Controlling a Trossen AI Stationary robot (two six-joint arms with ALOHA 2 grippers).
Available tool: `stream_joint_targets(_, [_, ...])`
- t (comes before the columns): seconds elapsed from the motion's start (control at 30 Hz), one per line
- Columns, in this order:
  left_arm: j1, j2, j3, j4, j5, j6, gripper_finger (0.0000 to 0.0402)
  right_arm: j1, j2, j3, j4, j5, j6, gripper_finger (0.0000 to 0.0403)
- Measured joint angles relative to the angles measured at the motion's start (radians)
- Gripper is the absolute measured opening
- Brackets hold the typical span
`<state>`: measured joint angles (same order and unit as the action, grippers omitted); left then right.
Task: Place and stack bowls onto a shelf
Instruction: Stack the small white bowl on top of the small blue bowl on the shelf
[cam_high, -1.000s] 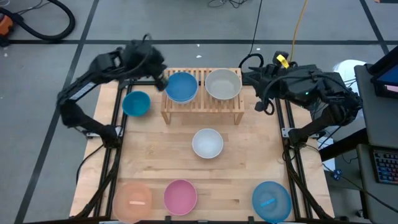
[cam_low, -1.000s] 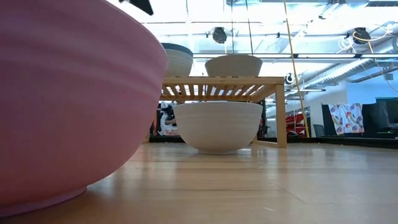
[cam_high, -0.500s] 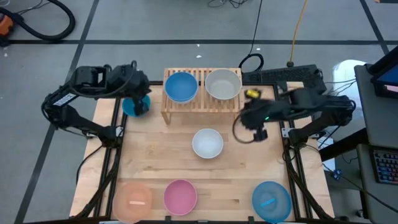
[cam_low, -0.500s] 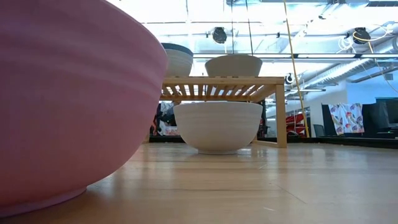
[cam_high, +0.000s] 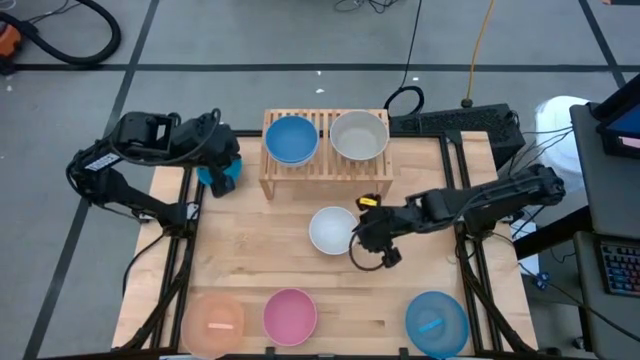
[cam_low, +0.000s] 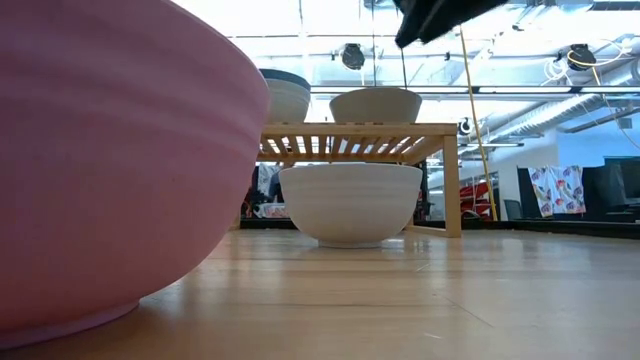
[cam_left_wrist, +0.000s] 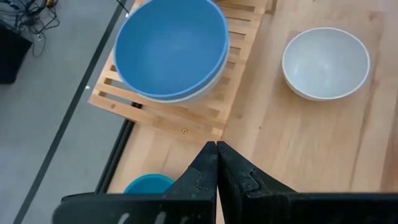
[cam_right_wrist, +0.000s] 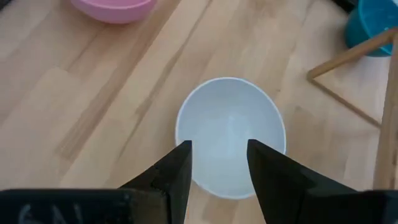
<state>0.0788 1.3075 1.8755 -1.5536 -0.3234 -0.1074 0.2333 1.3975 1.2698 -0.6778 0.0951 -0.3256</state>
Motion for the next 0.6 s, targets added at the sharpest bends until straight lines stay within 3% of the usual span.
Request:
stream_joint_targets(0.27, [-0.023, 0.000, 0.000, 0.000, 0.002, -0.007, 0.0001, -0.007, 0.000, -0.142, 0.135, -0.002, 0.026, 0.0148])
stream_joint_targets(0.47, [-0.023, 0.000, 0.000, 0.000, 0.004, -0.003, 0.0001, -0.035, 0.024, -0.184, 0.171, 0.001, 0.033, 0.0148])
stream_joint_targets(0.6, [-0.023, 0.000, 0.000, 0.000, 0.004, -0.006, 0.0001, -0.050, 0.072, -0.184, 0.193, -0.052, 0.023, 0.0142])
